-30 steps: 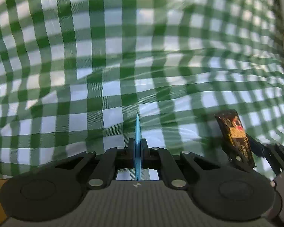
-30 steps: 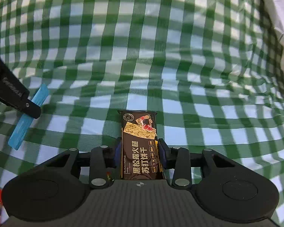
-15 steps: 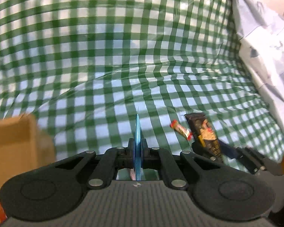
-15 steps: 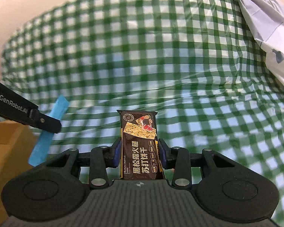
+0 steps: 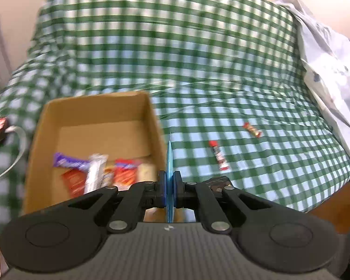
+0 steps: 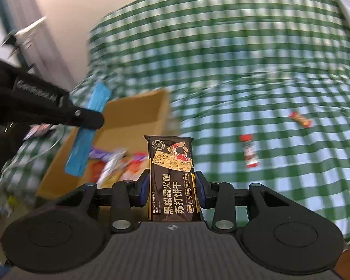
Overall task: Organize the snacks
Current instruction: 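Carry the blue stick packet and dark biscuit bar toward the box with both tools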
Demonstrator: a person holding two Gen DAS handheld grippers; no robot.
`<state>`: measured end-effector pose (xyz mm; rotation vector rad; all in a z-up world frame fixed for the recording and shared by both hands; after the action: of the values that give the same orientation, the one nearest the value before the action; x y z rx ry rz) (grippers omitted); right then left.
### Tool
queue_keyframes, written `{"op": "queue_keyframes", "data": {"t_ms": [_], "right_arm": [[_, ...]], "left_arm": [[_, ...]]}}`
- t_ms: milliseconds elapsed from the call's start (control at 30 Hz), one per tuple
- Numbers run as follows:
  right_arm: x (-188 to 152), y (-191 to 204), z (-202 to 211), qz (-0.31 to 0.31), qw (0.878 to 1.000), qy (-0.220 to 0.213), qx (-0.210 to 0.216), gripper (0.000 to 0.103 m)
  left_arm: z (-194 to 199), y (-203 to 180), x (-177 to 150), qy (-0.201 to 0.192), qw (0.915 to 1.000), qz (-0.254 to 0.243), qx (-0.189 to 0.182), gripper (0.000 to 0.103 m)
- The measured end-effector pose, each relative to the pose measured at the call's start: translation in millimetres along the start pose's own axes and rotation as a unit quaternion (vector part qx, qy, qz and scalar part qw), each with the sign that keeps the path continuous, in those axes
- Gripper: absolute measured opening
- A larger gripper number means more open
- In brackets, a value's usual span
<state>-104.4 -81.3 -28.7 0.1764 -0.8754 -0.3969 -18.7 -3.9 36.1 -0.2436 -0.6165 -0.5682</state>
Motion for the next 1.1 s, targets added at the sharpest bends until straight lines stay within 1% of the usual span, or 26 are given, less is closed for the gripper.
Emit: {"op": "queue_keyframes", "data": {"t_ms": [133, 233, 333, 433, 567, 667, 800, 1100], "right_arm": [[-16, 55, 18, 0.042, 0.999, 0.006, 0.026, 0.041], [-21, 82, 27, 0.064, 0.997, 0.004, 0.031, 0.041], [-25, 99, 36, 0.082, 0.996, -0.002, 0.028, 0.041], [-27, 109, 46, 0.096, 0.995, -0.009, 0.023, 0.041], [-35, 117, 55, 0.108, 0.994, -0.010, 0.014, 0.041], [-35, 120, 58, 0.117, 0.993, -0.012, 0.008, 0.041], [-35, 127, 59, 0.131, 0.991, -0.014, 0.006, 0.041], [-39, 134, 60, 0.147, 0.989, -0.008, 0.003, 0.041]], "left_arm": [[27, 36, -30, -0.010, 0.9995, 0.019, 0.022, 0.005], [43, 57, -51, -0.013, 0.9989, 0.035, 0.029, 0.005], [55, 73, -65, -0.024, 0.9981, 0.044, 0.037, 0.005], [65, 80, -74, -0.035, 0.9975, 0.048, 0.038, 0.005], [73, 83, -82, -0.043, 0.9970, 0.057, 0.029, 0.005], [78, 85, -83, -0.049, 0.9967, 0.060, 0.024, 0.005], [85, 92, -86, -0.060, 0.9957, 0.066, 0.028, 0.005], [84, 101, -88, -0.061, 0.9947, 0.077, 0.028, 0.005]]}}
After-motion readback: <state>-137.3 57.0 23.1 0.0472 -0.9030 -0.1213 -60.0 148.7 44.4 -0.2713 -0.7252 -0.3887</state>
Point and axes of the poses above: each gripper's, at about its wrist camera, not at the fingertips, and z roughly against the way its jaws point, y to its left, x to its top, the point moved 10 cm from there along -z, roughly the way its jaws point, and after that the axes turned 2 degrees about y, right-handed, at the moved point
